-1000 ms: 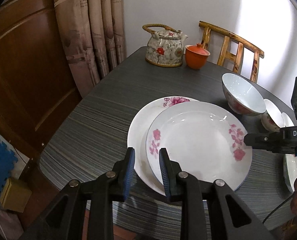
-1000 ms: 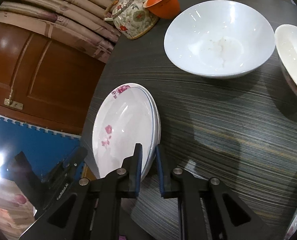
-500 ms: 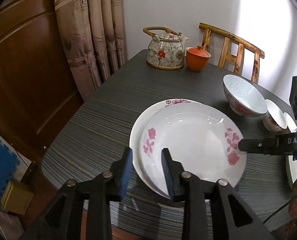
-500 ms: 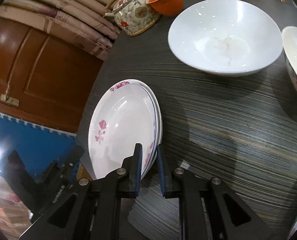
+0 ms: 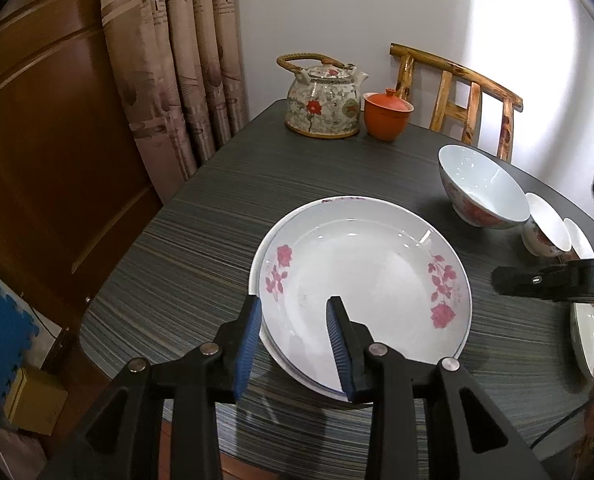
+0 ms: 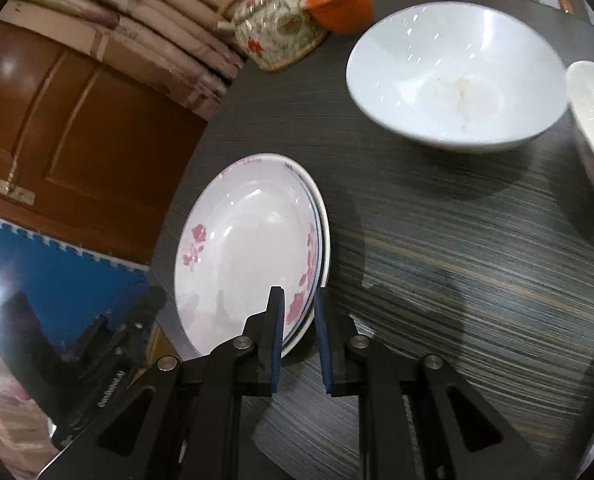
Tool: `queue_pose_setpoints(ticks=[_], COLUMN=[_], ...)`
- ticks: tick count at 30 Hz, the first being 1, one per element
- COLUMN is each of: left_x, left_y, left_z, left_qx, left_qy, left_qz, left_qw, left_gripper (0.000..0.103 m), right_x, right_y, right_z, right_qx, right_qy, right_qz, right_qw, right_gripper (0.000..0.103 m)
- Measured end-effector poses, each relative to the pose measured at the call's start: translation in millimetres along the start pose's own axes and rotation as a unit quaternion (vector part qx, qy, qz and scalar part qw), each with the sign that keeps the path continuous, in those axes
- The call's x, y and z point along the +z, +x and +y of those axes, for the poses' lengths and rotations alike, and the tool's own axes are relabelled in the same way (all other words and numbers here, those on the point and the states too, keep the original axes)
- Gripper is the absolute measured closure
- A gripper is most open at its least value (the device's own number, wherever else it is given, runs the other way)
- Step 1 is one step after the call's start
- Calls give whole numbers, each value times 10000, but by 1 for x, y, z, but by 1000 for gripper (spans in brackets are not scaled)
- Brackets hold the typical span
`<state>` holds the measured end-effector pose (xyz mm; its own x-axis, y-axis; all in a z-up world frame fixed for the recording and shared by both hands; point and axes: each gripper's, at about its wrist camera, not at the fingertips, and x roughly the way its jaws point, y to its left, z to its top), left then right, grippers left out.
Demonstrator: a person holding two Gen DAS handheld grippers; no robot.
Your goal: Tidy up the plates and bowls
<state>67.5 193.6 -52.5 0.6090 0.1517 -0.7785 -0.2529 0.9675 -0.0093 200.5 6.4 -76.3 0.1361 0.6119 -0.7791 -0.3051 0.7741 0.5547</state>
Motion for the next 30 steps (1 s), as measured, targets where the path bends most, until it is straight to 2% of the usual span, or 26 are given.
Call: queue_pose_setpoints(ticks=[2,5,8,12,16,18,22,26,28,30], left_x=[-1,-2,-5,-11,-15,-18,-23,-25,-27,-28], left_y=[-1,-4,-8,-15,-24,-29,-35,-30,-25,-16], left_z=[-3,-9,-19,-38,-66,-84,-127,-170,-192,-212], left_qx=[-12,-99,-191,-381,-716,-921,-1429,-2169,-2522,-2811], left_qy=[57,158,376,685,1015,1210,1486,1481,1416,1311], left_qz=[-10,-48,-127,-175,-175,-163,-17,379,616,885], left_qw=[10000,9998,9990,9968,9921,9882,9785,9641,9553,9466], left_gripper=[69,69,69,69,69,69,69,69,69,69], right_x=[-4,-14,-34,-66,-104,-123,-151,-166,-168,-172], right_y=[-10,-31,-55,-96,-150,-174,-219,-241,-242,-242], right_z=[3,6,5,-21,-70,-95,-146,-172,-181,-195], right_qx=[-56,93,130,131,-306,-495,-1141,-1611,-1706,-1672], right_qy=[-104,-195,-365,-319,68,300,784,953,975,1087], right_qz=[-129,-329,-560,-912,-1364,-1546,-1918,-2026,-2001,-1976], right_qw=[9998,9992,9977,9952,9902,9863,9716,9612,9599,9598], right_gripper=[86,86,82,75,69,67,64,62,59,51])
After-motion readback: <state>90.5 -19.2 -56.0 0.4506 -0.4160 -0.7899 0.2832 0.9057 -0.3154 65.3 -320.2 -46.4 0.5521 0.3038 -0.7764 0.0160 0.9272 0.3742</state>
